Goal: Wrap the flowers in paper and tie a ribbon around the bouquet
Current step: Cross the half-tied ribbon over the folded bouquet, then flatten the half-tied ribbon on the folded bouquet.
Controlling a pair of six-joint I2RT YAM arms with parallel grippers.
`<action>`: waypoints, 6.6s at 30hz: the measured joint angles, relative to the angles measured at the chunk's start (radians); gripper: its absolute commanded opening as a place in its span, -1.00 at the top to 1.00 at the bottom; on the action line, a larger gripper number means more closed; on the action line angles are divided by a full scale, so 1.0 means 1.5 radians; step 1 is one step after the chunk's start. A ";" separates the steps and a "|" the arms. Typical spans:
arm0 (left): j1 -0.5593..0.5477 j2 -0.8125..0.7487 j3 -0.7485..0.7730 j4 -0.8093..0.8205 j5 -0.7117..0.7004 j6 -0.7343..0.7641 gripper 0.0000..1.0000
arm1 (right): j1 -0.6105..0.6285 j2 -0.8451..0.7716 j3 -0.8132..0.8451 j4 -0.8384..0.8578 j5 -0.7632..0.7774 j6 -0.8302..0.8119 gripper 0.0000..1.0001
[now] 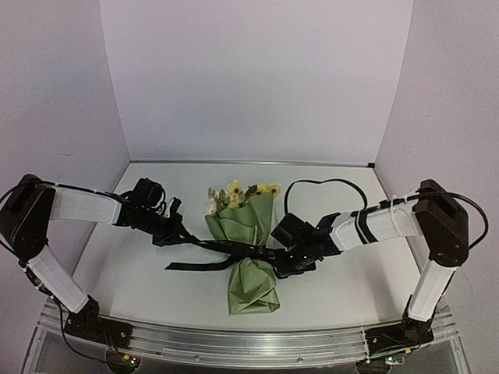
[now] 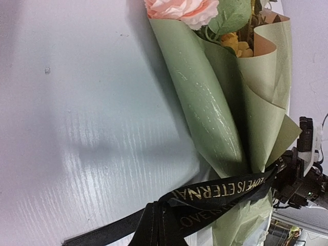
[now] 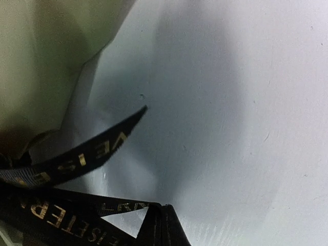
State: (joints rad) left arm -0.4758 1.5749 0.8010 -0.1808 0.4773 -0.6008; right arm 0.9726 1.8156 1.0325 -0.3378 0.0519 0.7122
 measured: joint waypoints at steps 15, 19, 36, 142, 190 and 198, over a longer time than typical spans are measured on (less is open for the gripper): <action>-0.017 0.005 -0.003 0.070 0.107 -0.029 -0.09 | 0.001 0.009 0.006 0.067 -0.027 0.048 1.00; -0.022 0.001 -0.002 0.058 0.086 -0.063 -0.36 | 0.005 0.028 0.015 0.091 -0.033 0.064 1.00; -0.168 -0.108 -0.077 0.069 -0.060 -0.383 -0.04 | 0.008 0.033 -0.014 0.181 -0.048 0.090 1.00; -0.178 -0.016 -0.045 0.086 -0.304 0.274 1.00 | -0.048 -0.070 -0.188 0.270 -0.008 0.077 1.00; -0.013 -0.130 -0.109 0.136 -0.168 0.169 -0.16 | -0.010 -0.161 -0.181 0.109 -0.076 -0.022 0.01; -0.023 -0.177 -0.080 0.100 -0.252 0.165 -0.35 | -0.011 -0.247 -0.111 -0.023 -0.112 -0.141 -0.42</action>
State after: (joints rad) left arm -0.5100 1.3088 0.6810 -0.0309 0.0989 -0.3535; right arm 0.9562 1.4451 0.8662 -0.3716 -0.1158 0.5005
